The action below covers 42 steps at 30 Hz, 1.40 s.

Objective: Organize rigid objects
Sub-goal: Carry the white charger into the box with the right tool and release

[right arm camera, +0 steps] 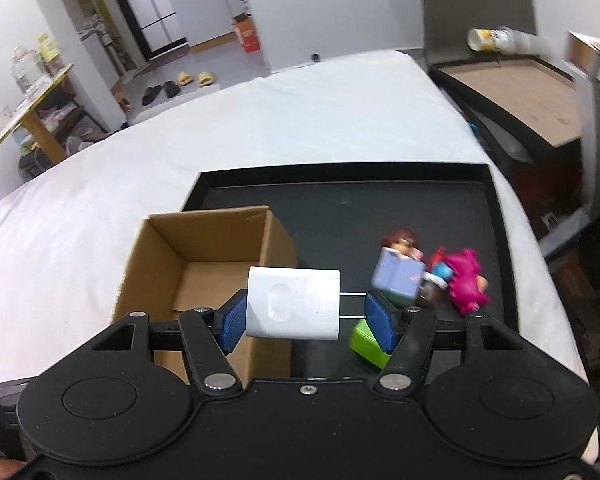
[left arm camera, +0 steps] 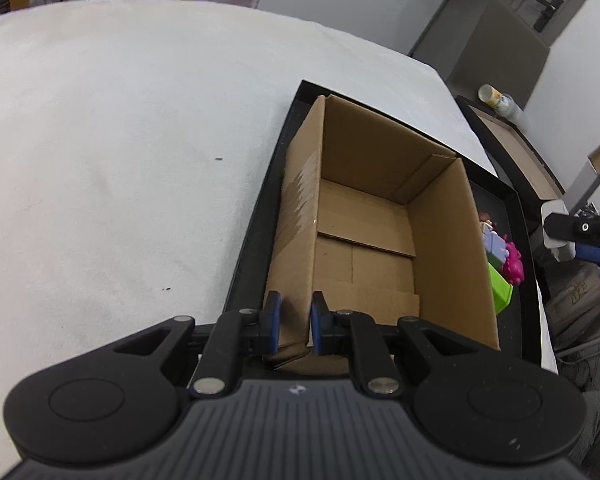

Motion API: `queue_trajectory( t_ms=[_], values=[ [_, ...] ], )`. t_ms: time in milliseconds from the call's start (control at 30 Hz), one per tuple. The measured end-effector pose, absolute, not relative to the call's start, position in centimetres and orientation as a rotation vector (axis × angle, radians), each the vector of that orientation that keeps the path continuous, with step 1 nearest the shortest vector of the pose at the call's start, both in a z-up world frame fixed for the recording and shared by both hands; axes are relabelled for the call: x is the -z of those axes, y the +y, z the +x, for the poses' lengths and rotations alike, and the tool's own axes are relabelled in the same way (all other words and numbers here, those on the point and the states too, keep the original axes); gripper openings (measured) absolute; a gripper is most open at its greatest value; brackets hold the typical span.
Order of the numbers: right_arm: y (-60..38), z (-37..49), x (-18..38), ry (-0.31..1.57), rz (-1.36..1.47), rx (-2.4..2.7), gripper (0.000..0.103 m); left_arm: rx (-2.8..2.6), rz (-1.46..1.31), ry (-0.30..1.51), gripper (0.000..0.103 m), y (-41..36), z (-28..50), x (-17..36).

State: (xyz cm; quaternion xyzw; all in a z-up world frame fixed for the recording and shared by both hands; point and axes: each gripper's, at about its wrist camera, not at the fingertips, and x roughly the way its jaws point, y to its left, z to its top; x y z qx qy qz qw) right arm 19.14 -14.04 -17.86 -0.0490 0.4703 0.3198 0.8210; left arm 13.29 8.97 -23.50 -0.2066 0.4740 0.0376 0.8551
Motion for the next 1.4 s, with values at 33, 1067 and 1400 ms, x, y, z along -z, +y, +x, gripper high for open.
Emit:
queue_trajectory(
  t_ms=[33, 1067, 1400],
  values=[
    [-13.6, 19.2, 17.8, 1.000, -0.109, -0.691, 0.061, -0.082, -0.439, 0.997, 0.014, 9.1, 13.3, 23.5],
    [-2.3, 19.5, 20.4, 1.058, -0.194, -0.817, 0.061, -0.093, -0.514, 0.992, 0.016, 10.5, 14.9, 24.1],
    [-0.7, 20.9, 21.7, 1.048, -0.210, -0.795, 0.071, -0.094, -0.522, 1.002, 0.017, 10.4, 15.2, 24.5]
  ],
)
